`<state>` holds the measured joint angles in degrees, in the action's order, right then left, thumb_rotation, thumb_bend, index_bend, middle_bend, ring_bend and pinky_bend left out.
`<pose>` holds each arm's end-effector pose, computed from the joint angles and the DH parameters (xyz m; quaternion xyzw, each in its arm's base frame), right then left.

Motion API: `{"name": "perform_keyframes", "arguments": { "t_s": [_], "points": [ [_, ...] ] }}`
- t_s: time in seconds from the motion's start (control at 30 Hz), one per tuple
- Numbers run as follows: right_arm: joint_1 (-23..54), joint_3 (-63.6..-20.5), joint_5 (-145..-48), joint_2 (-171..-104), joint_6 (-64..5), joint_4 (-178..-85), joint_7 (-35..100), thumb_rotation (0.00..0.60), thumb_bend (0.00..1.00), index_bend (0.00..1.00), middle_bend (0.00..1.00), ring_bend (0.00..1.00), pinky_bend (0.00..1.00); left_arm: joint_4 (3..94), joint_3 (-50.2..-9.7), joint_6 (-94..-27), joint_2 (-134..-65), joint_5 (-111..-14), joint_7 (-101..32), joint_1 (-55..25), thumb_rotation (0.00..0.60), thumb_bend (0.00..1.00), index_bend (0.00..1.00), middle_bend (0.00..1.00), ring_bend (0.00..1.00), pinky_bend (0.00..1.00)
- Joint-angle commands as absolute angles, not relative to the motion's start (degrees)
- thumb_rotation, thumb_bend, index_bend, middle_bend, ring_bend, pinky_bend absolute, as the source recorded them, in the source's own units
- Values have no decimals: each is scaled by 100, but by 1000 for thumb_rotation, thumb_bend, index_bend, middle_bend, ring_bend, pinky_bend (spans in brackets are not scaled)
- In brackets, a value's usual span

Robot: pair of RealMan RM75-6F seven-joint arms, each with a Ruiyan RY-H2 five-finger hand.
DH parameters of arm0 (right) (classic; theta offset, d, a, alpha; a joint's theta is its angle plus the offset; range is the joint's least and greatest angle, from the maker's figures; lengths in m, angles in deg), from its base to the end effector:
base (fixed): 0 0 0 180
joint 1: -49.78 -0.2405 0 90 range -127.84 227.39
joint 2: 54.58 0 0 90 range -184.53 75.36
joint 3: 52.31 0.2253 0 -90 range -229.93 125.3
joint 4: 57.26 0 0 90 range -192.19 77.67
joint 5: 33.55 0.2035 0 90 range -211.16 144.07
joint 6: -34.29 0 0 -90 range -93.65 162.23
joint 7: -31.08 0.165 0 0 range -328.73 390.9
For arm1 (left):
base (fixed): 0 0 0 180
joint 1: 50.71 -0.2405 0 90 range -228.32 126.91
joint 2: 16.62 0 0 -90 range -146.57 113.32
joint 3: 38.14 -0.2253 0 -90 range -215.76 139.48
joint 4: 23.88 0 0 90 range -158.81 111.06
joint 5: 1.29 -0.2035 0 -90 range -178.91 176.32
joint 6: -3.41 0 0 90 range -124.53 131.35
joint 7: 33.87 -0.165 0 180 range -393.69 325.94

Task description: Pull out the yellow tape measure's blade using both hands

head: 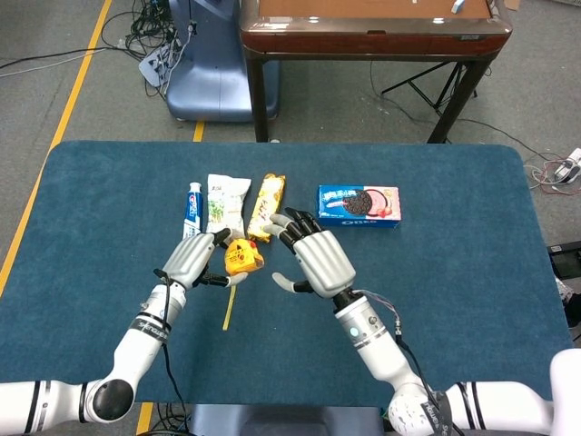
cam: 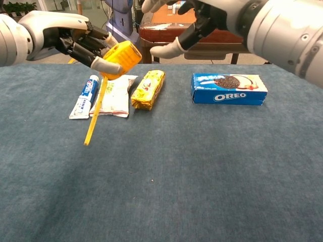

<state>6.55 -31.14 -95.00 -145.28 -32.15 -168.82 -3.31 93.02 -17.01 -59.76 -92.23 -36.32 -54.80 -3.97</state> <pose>0.0143 -0.2940 0.0277 0.6823 -0.3729 0.5249 0.3463 -0.0435 0.3203 0.0482 -0.6140 -0.5560 -0.4414 0.3450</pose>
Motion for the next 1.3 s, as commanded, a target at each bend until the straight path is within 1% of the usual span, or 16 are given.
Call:
{"name": "perform_keyframes", "arguments": {
  "t_s": [0.03,0.47,0.9,1.1,1.3],
  "points": [
    [471,-3041,-9341,-14702,-3282,-16760,-495,600,321,223,169,82,105,9345,-1708,-6009,-9199,-3619,-5457,-366,600,258,457,465,324,227],
    [168,-3033,-9049,-14838,-3411,-16598,-604,600,321,223,169,82,105,9448,-1800,-6047,-9094,-3552,-5336,-273,600,260,457,465,324,227],
    [4,-3074,-8950,-14771,-3239,-16489,-249,600,321,223,169,82,105,9443,-1854,-5855,-9005,-3562,-5089,-194,600,259,454,465,324,227],
    [-55,-3105,-9011,-14783,-3331,-16428,-245,600,324,224,201,82,105,9468,-1907,-5853,-8934,-3569,-5043,-183,600,261,455,465,325,227],
    [-88,-3122,-9029,-14812,-3453,-16365,-274,600,397,224,243,90,105,9477,-1973,-5849,-8862,-3601,-4972,-207,600,261,455,465,325,227]
  ]
}}
